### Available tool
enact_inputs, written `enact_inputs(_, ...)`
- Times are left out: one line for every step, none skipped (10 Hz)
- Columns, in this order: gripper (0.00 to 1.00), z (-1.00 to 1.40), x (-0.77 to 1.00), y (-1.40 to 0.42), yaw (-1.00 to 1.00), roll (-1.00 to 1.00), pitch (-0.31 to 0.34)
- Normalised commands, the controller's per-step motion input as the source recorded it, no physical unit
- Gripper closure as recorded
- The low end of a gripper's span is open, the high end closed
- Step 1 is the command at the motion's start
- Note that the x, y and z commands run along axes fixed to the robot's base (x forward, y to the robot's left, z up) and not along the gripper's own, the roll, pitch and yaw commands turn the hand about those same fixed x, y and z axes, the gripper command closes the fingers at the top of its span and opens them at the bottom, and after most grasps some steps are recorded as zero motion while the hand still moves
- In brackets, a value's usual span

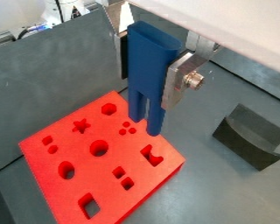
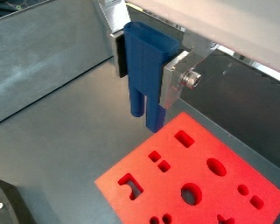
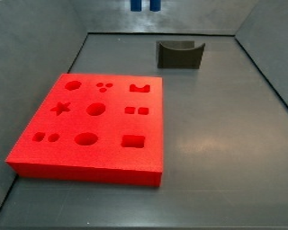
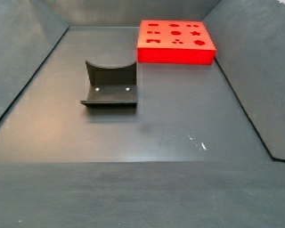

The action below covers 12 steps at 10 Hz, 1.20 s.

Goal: Insert the square-circle object.

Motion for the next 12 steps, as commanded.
enact_inputs(1.00,-0.24,0.64,-0.82,0.00,0.06,0.000)
enact_inputs(1.00,-0.57,0.79,-0.81,0.00,0.06,-0.071)
enact_inputs(1.00,-0.71,0.83,-0.76,0.00,0.08,-0.137)
enact_inputs(1.00,-0.74,0.78,-0.73,0.00,0.09,-0.181)
enact_inputs(1.00,-0.75,0.77,-0.72,0.00,0.11,-0.181)
enact_inputs(1.00,-0.74,0.64,-0.77,0.00,0.16,-0.130)
enact_inputs(1.00,0.00,0.11,-0.09,-0.10,0.00,0.023)
enact_inputs(1.00,0.00,0.02,0.00,0.00,0.00,0.000)
enact_inputs(1.00,0.00,0.00,0.03,0.00,0.00,0.000)
enact_inputs(1.00,0.00,0.00,0.08,0.00,0.00,0.000)
enact_inputs(1.00,0.00,0.00,0.02,0.00,0.00,0.000)
enact_inputs(1.00,0.00,-0.03,0.00,0.00,0.00,0.000)
